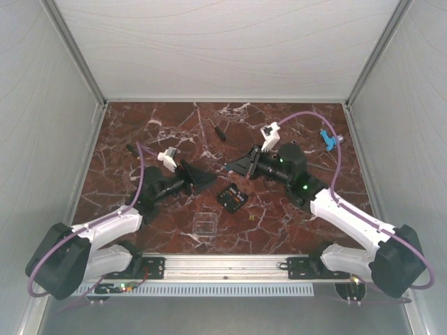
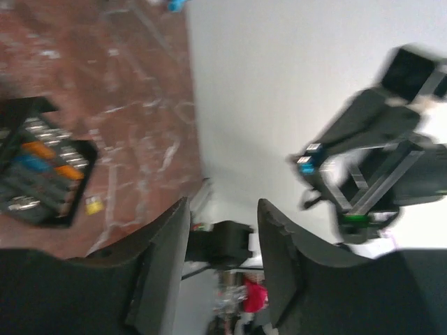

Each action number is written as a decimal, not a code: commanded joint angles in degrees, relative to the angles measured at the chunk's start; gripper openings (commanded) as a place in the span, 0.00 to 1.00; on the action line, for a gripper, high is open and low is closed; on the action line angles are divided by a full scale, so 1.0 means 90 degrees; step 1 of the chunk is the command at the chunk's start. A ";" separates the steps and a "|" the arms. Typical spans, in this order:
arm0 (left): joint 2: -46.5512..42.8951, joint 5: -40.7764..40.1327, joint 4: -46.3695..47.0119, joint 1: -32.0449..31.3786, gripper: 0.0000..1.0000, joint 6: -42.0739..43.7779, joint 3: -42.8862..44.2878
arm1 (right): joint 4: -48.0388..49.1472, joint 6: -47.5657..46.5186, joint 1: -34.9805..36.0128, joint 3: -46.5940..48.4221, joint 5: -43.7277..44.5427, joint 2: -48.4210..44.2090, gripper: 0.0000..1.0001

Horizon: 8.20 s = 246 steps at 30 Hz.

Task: Snap on the fuse box
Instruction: Pick up the fuse from the center of the board, then install the fuse at the fuse box base.

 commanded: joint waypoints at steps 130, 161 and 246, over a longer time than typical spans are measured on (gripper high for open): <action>0.3482 0.0815 -0.1748 0.0135 0.31 0.2737 0.1416 | -0.5907 -0.4296 0.1780 0.2942 0.2688 0.4852 0.00; 0.3268 0.0777 -0.1847 0.0204 0.32 0.2801 0.1329 | -0.6312 -0.3891 0.1708 0.3386 0.2509 0.3913 0.12; 0.3230 0.0667 -0.1857 0.0086 0.37 0.2840 0.1074 | -0.6583 -0.3199 0.1731 0.3269 0.2096 0.4333 0.00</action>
